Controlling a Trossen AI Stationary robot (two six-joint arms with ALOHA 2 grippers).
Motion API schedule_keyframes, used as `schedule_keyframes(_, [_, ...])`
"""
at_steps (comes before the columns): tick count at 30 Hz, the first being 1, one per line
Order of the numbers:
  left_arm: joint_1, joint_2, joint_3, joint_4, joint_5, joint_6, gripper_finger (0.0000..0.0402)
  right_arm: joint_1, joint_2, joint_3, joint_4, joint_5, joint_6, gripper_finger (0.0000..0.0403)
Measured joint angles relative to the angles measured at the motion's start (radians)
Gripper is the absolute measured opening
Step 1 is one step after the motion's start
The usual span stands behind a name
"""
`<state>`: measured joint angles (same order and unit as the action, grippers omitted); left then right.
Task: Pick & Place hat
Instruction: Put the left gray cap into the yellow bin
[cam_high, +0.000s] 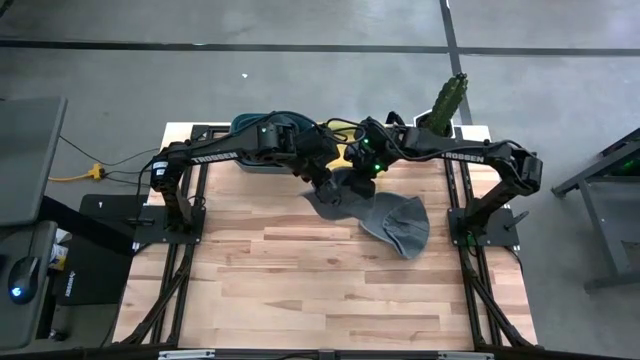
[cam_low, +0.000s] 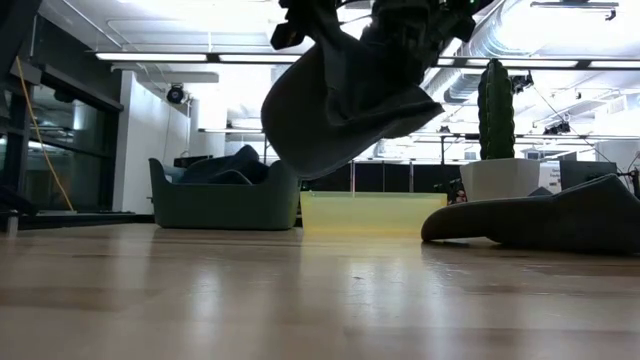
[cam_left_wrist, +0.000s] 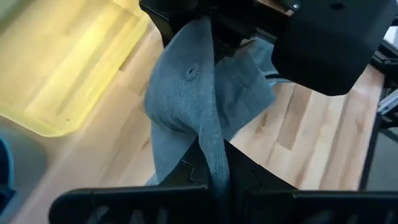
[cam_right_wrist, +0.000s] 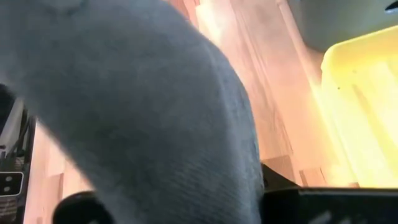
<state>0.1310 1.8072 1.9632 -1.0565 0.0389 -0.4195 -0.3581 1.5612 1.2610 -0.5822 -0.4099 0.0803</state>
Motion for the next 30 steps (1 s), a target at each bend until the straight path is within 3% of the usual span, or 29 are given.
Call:
schedule_keyframes(5, [0.000,0.000,0.000,0.002,-0.048,0.065,0.0042,-0.003,0.000,0.000,-0.007,0.006,0.000,0.0002])
schedule_keyframes(12, [0.000,0.000,0.001,-0.007,-0.075,0.128,0.0157,-0.005,0.000,0.000,-0.026,0.028,0.010,0.0001])
schedule_keyframes(15, [0.000,-0.007,0.044,-0.094,-0.194,0.121,0.0193,-0.017,0.000,0.000,-0.051,0.026,0.010,0.0001])
schedule_keyframes(18, [0.000,-0.025,0.116,-0.166,-0.372,0.128,0.0203,-0.030,-0.014,0.000,-0.056,0.026,0.026,0.0001])
schedule_keyframes(23, [0.010,-0.065,0.175,-0.250,-0.538,0.135,0.0197,-0.060,-0.080,0.000,-0.040,0.023,0.078,0.0001])
schedule_keyframes(30, [0.060,-0.161,0.094,-0.228,-0.561,0.187,0.0182,-0.121,-0.187,0.000,0.054,-0.015,0.190,0.0000])
